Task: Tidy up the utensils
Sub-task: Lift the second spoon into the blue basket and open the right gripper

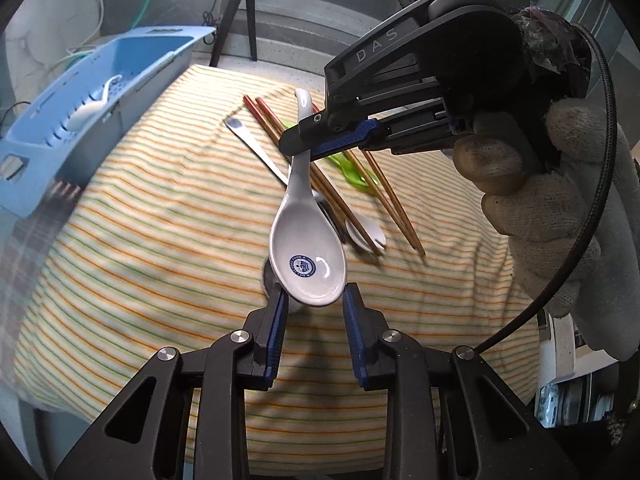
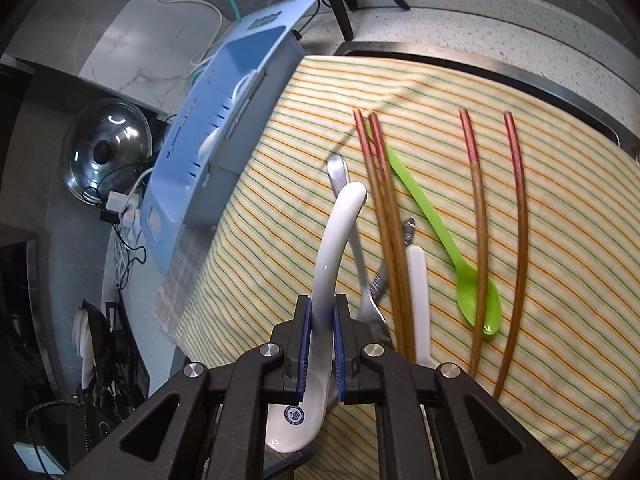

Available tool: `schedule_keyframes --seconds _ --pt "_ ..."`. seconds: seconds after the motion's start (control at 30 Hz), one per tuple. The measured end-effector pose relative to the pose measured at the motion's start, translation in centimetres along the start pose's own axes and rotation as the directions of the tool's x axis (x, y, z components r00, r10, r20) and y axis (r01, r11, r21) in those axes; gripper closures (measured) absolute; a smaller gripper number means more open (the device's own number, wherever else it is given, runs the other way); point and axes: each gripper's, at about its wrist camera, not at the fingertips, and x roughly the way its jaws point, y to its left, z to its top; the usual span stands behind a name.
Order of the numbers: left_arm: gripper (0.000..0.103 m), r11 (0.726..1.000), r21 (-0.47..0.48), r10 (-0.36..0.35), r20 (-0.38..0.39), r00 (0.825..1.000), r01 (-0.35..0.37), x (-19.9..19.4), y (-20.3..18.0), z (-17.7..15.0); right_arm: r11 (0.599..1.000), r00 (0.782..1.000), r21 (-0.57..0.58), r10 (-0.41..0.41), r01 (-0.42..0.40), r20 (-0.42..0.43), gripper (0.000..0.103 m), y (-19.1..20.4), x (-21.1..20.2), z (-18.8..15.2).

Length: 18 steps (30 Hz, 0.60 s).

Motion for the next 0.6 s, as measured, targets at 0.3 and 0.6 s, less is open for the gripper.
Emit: schedule_keyframes --seconds 0.3,0.6 --pt "0.077 0.999 0.045 0.001 0.044 0.999 -0.003 -2.2 4.3 4.0 1.0 0.997 0.011 0.028 -0.029 0.069 0.093 4.7 0.2 4.0" --pt "0.078 0.996 0.091 0.009 0.058 0.998 -0.015 -3.2 10.4 8.0 0.997 0.992 0.046 0.051 -0.057 0.118 0.093 9.0 2.8 9.0"
